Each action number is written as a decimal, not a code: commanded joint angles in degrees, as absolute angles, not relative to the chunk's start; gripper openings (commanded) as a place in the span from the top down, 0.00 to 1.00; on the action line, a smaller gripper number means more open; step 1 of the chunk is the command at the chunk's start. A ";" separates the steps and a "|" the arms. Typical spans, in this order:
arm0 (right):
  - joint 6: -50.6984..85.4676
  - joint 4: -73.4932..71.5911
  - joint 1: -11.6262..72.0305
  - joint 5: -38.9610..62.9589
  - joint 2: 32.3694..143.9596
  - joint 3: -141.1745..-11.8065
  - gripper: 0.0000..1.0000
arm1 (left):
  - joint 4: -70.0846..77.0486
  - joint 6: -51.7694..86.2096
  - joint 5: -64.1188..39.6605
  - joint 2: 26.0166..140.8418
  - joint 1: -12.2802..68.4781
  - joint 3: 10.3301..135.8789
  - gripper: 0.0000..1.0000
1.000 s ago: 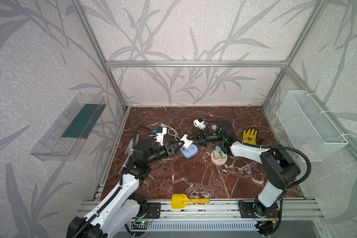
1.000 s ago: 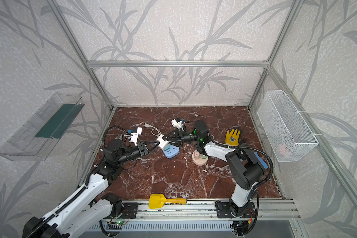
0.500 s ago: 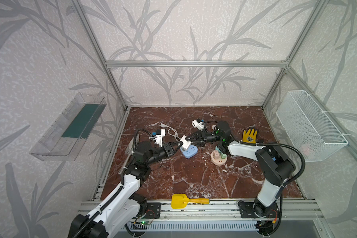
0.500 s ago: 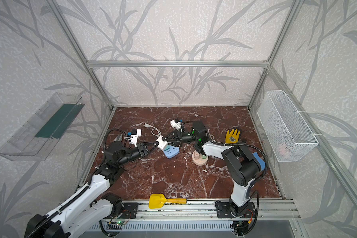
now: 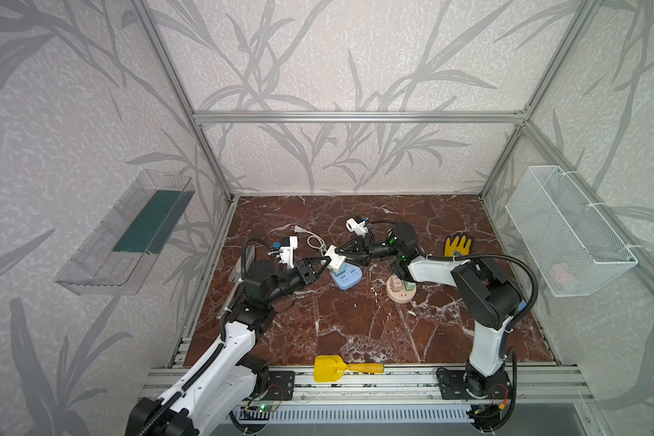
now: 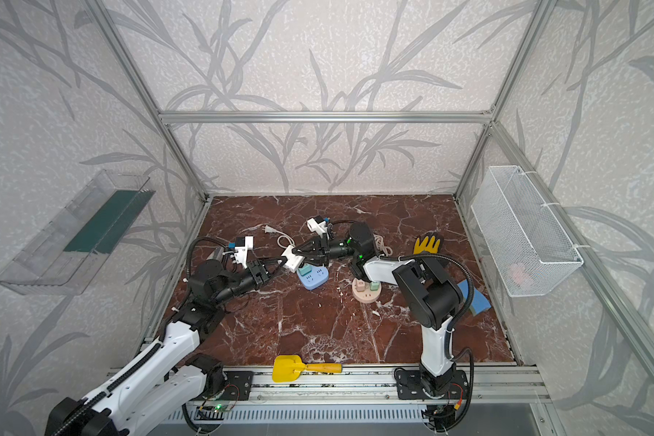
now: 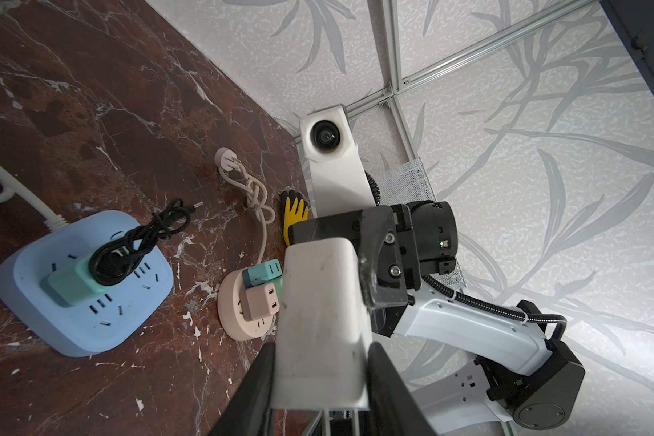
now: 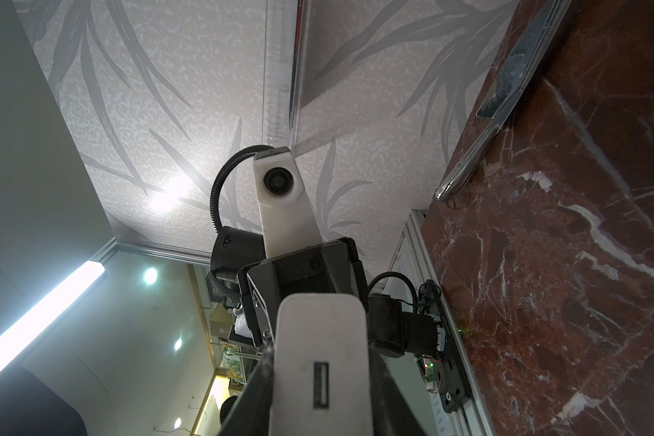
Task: Insert plugs into power strip
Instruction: Pass the plug.
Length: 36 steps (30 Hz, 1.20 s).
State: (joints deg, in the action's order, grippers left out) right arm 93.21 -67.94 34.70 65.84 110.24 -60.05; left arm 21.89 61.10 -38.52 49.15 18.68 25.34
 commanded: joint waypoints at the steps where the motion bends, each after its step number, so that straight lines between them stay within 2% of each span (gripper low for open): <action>1: 94.83 -69.17 39.48 65.22 110.48 -61.78 1.00 | 26.87 60.03 -43.79 48.81 20.54 25.33 0.59; 4: 94.75 -69.17 39.55 65.13 110.48 -61.86 1.00 | 26.58 60.17 -43.51 48.43 20.57 25.22 0.57; 7: 94.62 -68.81 39.69 65.19 110.51 -62.12 1.00 | 25.78 59.77 -43.21 48.11 20.57 25.16 0.60; 9: 94.49 -68.60 39.64 65.14 110.61 -62.22 1.00 | 25.66 59.77 -42.85 47.87 20.57 24.93 0.81; 12: 94.19 -67.94 39.64 65.37 110.64 -62.39 1.00 | 24.86 59.19 -42.45 47.46 20.49 24.87 1.00; 15: 92.70 -65.80 39.58 65.46 110.08 -62.33 0.85 | 23.48 57.81 -41.11 46.45 20.48 24.56 1.00; 18: 90.01 -61.48 38.92 65.57 108.59 -61.97 0.47 | 18.71 53.86 -38.05 44.61 20.52 25.04 1.00; 20: 87.73 -57.37 37.73 65.50 106.76 -61.44 0.32 | 11.25 47.85 -34.60 42.95 20.56 26.67 1.00; 21: 86.18 -55.08 37.00 65.58 105.49 -61.12 0.29 | 7.97 44.75 -32.45 42.31 20.57 27.26 1.00; 25: 75.58 -37.47 33.44 64.57 98.92 -60.22 0.27 | -1.39 35.41 -25.23 42.06 20.83 30.11 1.00; 28: 62.97 -17.79 31.76 61.51 93.60 -62.00 0.27 | -0.43 34.59 -22.28 40.63 20.92 28.95 1.00; 31: 50.37 -0.24 31.87 58.71 91.22 -66.17 0.34 | 3.27 36.50 -23.20 40.87 20.92 27.31 1.00; 36: 44.90 1.39 31.63 61.09 90.34 -66.21 0.38 | 16.02 46.00 -35.79 47.07 20.83 27.50 1.00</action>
State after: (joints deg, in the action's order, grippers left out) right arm 53.71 -7.81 31.40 60.16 90.39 -65.76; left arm 6.52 41.06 -29.06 44.80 20.88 27.55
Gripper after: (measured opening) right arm 0.622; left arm 0.291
